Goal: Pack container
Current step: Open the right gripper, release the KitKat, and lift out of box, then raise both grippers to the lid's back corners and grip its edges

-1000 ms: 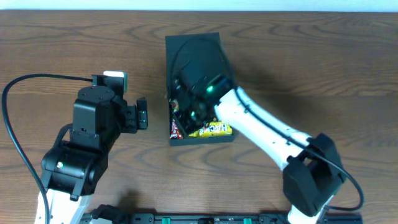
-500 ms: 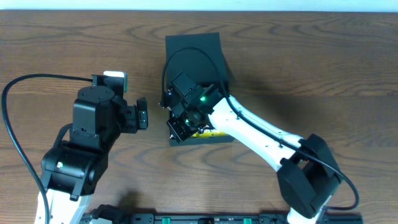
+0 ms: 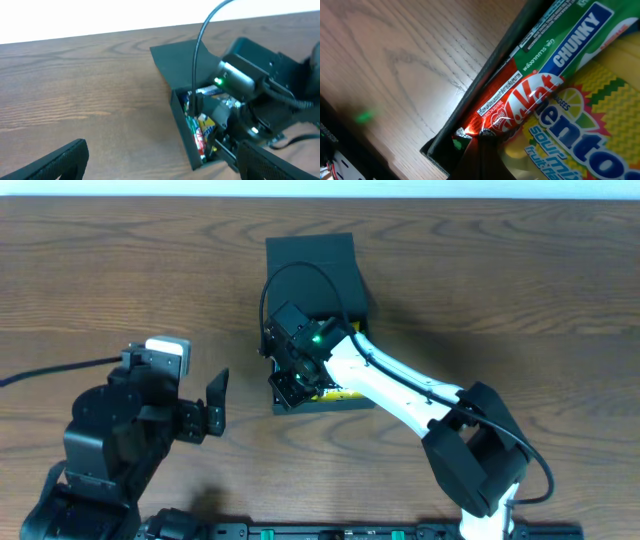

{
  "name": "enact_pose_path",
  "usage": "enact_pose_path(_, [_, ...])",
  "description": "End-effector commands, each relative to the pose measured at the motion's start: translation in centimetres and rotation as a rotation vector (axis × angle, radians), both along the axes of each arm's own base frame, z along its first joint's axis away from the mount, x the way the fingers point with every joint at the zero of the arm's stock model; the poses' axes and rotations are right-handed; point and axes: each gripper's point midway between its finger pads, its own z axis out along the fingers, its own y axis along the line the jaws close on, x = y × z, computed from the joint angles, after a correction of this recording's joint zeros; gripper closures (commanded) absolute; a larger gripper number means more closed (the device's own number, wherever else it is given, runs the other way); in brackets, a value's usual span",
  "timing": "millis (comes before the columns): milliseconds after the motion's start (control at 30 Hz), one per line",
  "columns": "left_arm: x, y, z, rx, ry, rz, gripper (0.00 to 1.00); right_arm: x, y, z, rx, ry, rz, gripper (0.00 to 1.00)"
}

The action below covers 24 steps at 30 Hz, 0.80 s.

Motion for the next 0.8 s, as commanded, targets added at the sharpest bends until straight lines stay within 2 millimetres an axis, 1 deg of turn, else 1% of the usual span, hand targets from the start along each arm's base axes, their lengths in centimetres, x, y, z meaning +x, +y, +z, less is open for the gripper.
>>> enact_pose_path(0, [-0.1, -0.2, 0.6, 0.006, -0.016, -0.022, 0.05, 0.7, -0.3, 1.3, 0.004, -0.014, -0.025, 0.99])
enact_pose_path(67, [0.0, -0.2, 0.7, 0.013, -0.019, -0.026, 0.05, 1.3, -0.6, 3.5, 0.028, -0.038, -0.036, 0.99])
enact_pose_path(133, [0.3, -0.1, 0.6, 0.029, -0.02, -0.026, 0.05, 2.4, -0.9, 6.8, 0.078, -0.097, -0.047, 0.99])
enact_pose_path(167, [0.6, -0.2, 0.5, 0.03, -0.016, -0.027, 0.04, 3.0, -1.2, 8.3, 0.105, -0.131, -0.053, 0.98])
enact_pose_path(200, [1.1, -0.4, 0.3, 0.03, -0.008, -0.026, 0.05, 4.1, -2.1, 10.3, 0.134, -0.181, -0.081, 0.99])
enact_pose_path(233, [1.5, -0.5, 0.1, 0.03, -0.001, -0.025, 0.05, 4.9, -2.8, 11.4, 0.145, -0.219, -0.107, 0.98])
enact_pose_path(267, [2.0, -0.6, -0.2, 0.032, 0.009, -0.025, 0.05, 6.0, -3.9, 12.7, 0.152, -0.268, -0.143, 0.98])
enact_pose_path(333, [3.5, -1.0, -0.9, 0.029, 0.033, -0.019, 0.05, 8.8, -7.3, 15.3, 0.149, -0.37, -0.244, 0.98])
enact_pose_path(400, [5.1, -1.4, -1.6, 0.023, 0.051, -0.013, 0.05, 10.6, -10.2, 16.5, 0.146, -0.408, -0.324, 0.98])
enact_pose_path(500, [7.6, -2.0, -2.9, -0.005, 0.09, 0.006, 0.04, 12.7, -14.3, 16.5, 0.123, -0.413, -0.43, 0.98])
enact_pose_path(633, [11.1, -2.4, -5.8, -0.069, 0.176, 0.037, 0.04, 15.2, -19.7, 14.3, 0.076, -0.381, -0.565, 0.98])
enact_pose_path(700, [13.4, -2.2, -8.2, -0.124, 0.237, 0.045, 0.05, 16.5, -21.5, 12.8, 0.088, -0.34, -0.612, 0.98])
enact_pose_path(767, [15.4, -2.3, -10.3, -0.196, 0.282, 0.01, 0.04, 17.6, -22.3, 11.3, 0.126, -0.298, -0.628, 0.99])
